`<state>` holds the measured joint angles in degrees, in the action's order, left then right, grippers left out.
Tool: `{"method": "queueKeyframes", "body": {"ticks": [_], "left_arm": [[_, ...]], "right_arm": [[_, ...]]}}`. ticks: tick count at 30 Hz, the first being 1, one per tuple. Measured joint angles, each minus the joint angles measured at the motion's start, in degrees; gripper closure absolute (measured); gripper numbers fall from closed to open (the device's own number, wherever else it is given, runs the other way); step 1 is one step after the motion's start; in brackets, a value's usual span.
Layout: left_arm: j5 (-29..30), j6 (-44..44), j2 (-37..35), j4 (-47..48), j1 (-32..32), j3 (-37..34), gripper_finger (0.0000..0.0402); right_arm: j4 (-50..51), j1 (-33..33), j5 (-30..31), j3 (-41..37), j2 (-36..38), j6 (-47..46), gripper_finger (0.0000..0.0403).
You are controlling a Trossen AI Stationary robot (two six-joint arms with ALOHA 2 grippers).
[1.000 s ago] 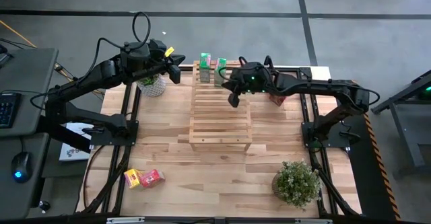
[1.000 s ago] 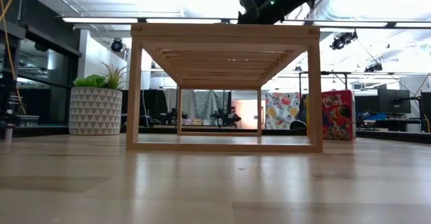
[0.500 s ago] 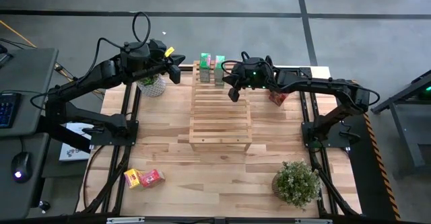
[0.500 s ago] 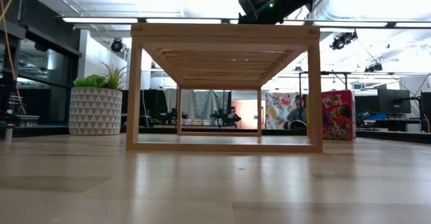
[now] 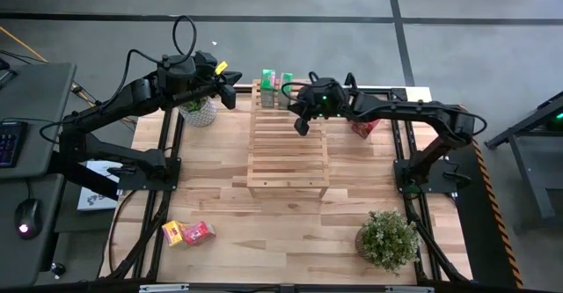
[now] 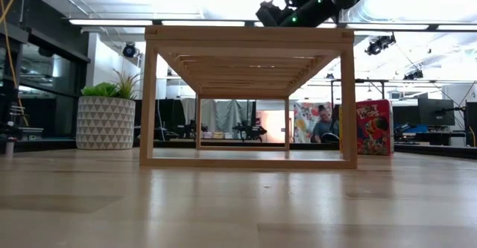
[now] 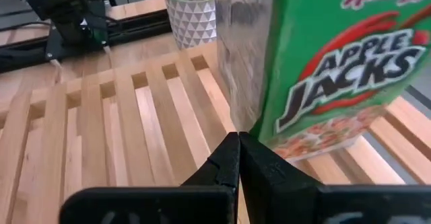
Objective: Stack cereal on shelf
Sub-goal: Put the right green cereal box on the shelf and align with the other green cereal box, then put the top red right cereal box on the shelf
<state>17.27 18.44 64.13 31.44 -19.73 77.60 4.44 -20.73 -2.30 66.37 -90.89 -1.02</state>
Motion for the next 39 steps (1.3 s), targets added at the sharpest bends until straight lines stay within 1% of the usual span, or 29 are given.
{"method": "queueKeyframes", "body": {"ticks": [6,15,21,24,27,30,34,37,39], "left_arm": [[0.0,0.0,0.0,0.0,0.0,0.0,0.0401],[0.0,-0.5,0.0,0.0,0.0,0.0,0.0401],[0.0,-0.5,0.0,0.0,0.0,0.0,0.0401],[-0.4,-0.5,0.0,0.3,0.0,0.0,0.0401],[-2.1,-0.5,0.0,1.9,0.0,0.0,0.0401],[-3.1,-0.6,0.0,3.9,0.0,0.0,0.0401],[-3.2,-0.6,0.0,5.7,0.0,0.0,0.0401],[-3.2,-0.6,0.4,5.4,0.0,0.0,0.0401],[-3.2,-0.6,0.4,5.0,0.0,0.0,0.0401]], "right_arm": [[-0.1,0.0,0.8,0.0,-0.2,0.1,0.0403],[-2.8,-0.3,1.2,0.0,-0.3,0.0,0.0403],[-2.2,-0.3,0.2,0.0,-0.3,-0.2,0.0403],[0.6,-0.3,-0.9,-0.1,1.1,-1.8,0.0403],[5.5,-0.3,-5.8,-0.1,4.8,-1.6,0.0403],[14.5,0.1,-8.5,-0.1,10.0,-1.6,0.0403],[31.5,1.6,-7.0,-0.1,17.8,-2.2,0.0403],[43.9,2.2,-3.7,0.0,22.3,-6.7,0.0402],[50.0,2.3,-1.0,0.0,24.7,-7.9,0.0394]]}}
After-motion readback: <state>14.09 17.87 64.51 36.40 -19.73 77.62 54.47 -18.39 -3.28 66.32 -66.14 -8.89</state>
